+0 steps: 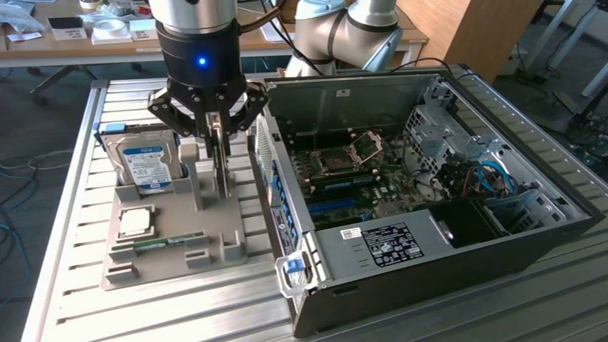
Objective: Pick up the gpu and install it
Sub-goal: 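Pick up the gpu and move the gpu toward the slot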
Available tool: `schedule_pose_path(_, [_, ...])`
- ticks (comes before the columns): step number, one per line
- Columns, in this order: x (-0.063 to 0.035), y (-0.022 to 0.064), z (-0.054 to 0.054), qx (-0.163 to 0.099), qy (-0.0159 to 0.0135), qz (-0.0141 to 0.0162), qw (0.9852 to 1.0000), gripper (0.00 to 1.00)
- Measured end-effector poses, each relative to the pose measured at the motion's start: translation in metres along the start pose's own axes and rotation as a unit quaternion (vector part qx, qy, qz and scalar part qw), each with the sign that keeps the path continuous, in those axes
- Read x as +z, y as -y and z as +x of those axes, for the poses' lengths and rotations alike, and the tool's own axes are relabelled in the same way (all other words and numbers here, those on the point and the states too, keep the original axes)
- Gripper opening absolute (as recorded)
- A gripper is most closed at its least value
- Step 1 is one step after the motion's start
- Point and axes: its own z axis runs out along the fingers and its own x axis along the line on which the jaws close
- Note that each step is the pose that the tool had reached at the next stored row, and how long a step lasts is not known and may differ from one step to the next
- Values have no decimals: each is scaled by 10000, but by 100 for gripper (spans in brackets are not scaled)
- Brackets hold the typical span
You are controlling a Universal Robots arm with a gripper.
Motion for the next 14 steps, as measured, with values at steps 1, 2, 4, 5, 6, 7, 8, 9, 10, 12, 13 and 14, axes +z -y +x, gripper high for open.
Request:
schedule_pose_path(1, [-2, 0, 0, 0, 0, 0, 10000, 27])
schedule_pose_path(2, [-8, -1, 0, 0, 0, 1, 10000, 27])
schedule_pose_path(4, [-24, -2, 0, 1, 1, 0, 10000, 27])
schedule_pose_path(5, [-28, -2, 0, 1, 1, 0, 10000, 27])
schedule_pose_path(6, [-29, -2, 0, 1, 2, -1, 10000, 27])
schedule_pose_path(7, [-29, -2, 0, 1, 2, -1, 10000, 27])
schedule_pose_path(8, [-30, -2, -1, 1, 2, -1, 10000, 27])
schedule_pose_path(9, [-31, -2, -1, 1, 1, -1, 10000, 27])
schedule_pose_path(10, [-32, -2, -1, 1, 1, 0, 10000, 27])
schedule_pose_path(12, [-32, -2, -1, 1, 1, 0, 10000, 27])
schedule_pose_path(13, [-32, -2, -1, 1, 1, 0, 10000, 27])
schedule_pose_path(14, [-37, -2, 0, 1, 0, 1, 10000, 27])
